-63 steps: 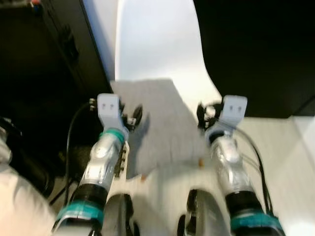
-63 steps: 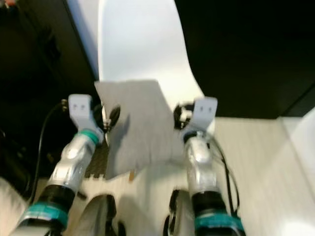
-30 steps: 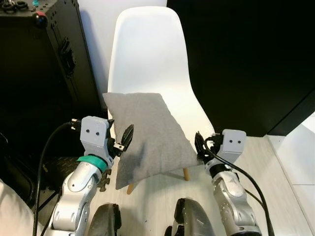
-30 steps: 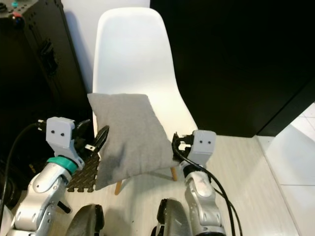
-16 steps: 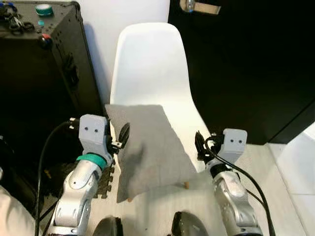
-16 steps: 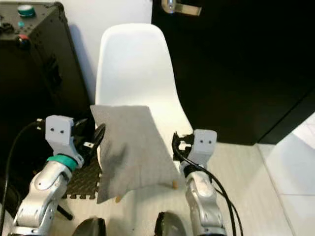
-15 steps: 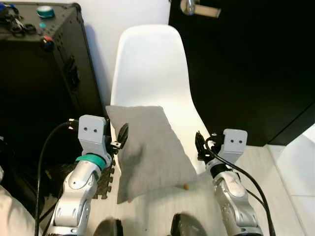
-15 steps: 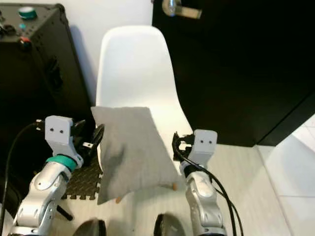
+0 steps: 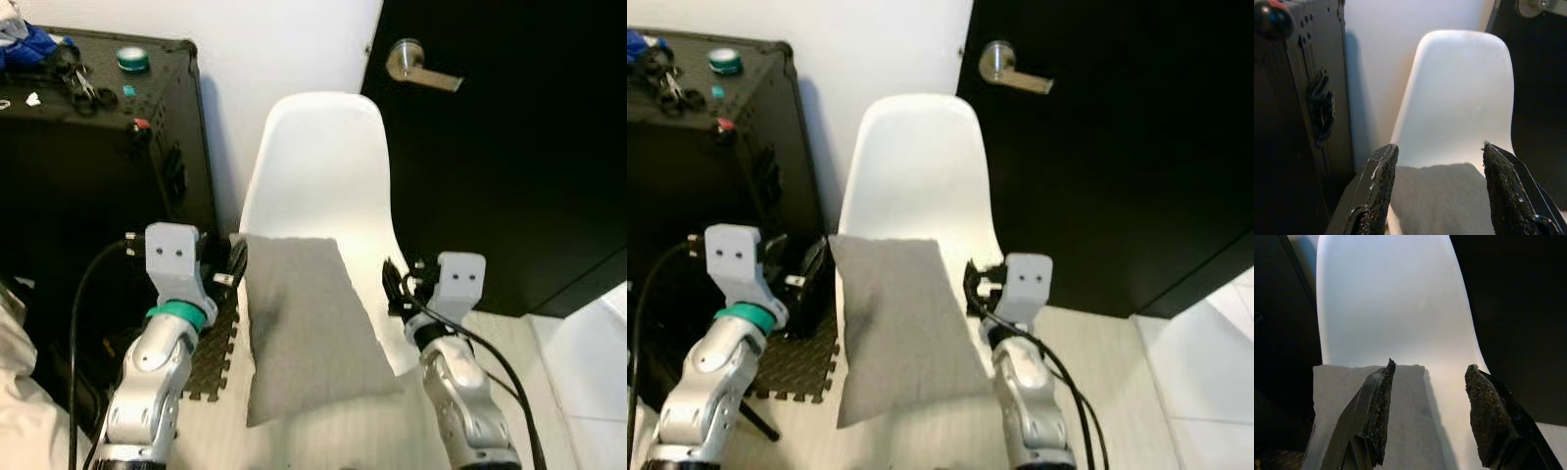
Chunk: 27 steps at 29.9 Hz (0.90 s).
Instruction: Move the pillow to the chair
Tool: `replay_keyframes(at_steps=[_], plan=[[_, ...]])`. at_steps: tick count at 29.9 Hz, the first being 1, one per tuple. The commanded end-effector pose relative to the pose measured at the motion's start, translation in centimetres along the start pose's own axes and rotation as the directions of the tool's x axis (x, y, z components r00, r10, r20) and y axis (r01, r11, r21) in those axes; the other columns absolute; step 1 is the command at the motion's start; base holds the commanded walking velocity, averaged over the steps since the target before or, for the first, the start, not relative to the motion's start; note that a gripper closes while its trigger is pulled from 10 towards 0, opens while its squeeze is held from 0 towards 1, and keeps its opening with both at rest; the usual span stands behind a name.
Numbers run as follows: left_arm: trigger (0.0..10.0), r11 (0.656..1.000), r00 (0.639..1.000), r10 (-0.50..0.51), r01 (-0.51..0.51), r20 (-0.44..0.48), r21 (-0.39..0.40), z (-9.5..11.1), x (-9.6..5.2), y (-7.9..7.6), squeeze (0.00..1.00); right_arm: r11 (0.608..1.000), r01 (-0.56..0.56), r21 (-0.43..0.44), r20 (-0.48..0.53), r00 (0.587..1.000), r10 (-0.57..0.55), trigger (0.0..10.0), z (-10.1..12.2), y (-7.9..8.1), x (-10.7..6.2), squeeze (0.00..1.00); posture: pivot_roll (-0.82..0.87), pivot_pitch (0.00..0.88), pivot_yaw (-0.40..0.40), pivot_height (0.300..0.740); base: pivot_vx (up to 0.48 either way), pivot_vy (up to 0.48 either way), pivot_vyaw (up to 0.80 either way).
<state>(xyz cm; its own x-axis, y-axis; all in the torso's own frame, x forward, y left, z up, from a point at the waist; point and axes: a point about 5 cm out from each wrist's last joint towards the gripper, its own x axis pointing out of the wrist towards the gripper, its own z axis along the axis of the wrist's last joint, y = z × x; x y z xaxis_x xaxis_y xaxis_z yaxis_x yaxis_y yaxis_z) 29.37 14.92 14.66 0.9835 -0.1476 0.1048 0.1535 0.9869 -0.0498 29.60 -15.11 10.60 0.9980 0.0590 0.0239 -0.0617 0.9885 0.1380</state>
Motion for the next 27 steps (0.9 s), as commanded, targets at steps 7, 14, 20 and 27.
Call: replay_keyframes(at_steps=[7,14,20,27], plan=[[10.0,1.0,0.999,0.02,-0.02,-0.028,-0.015,-0.66,-0.01,0.04,0.0,0.999,0.028,0.043,-0.05,0.998,-0.026,10.0,-0.78,-0.49,-0.09,0.0,0.04,0.0,-0.041,0.74,0.0,0.0,0.0],[10.0,1.0,0.999,0.024,-0.024,-0.03,-0.005,-0.83,0.01,-0.17,0.0,0.996,0.055,0.076,-0.046,0.998,-0.052,10.0,-0.93,-0.69,0.17,0.0,0.06,0.0,-0.046,0.74,0.0,0.0,0.0],[10.0,0.999,0.999,0.038,-0.038,-0.032,0.0,-0.74,0.15,-0.01,0.0,0.998,0.05,0.044,-0.046,0.998,-0.048,10.0,-1.04,-0.54,0.36,0.0,0.06,0.0,-0.04,0.74,0.0,0.0,0.0],[10.0,1.0,0.999,0.024,-0.023,-0.041,0.006,-0.92,0.43,-0.07,0.0,0.999,0.035,0.008,-0.046,0.998,-0.034,10.0,-1.05,-0.16,0.31,0.0,0.05,0.0,-0.029,0.74,0.0,0.0,0.0]])
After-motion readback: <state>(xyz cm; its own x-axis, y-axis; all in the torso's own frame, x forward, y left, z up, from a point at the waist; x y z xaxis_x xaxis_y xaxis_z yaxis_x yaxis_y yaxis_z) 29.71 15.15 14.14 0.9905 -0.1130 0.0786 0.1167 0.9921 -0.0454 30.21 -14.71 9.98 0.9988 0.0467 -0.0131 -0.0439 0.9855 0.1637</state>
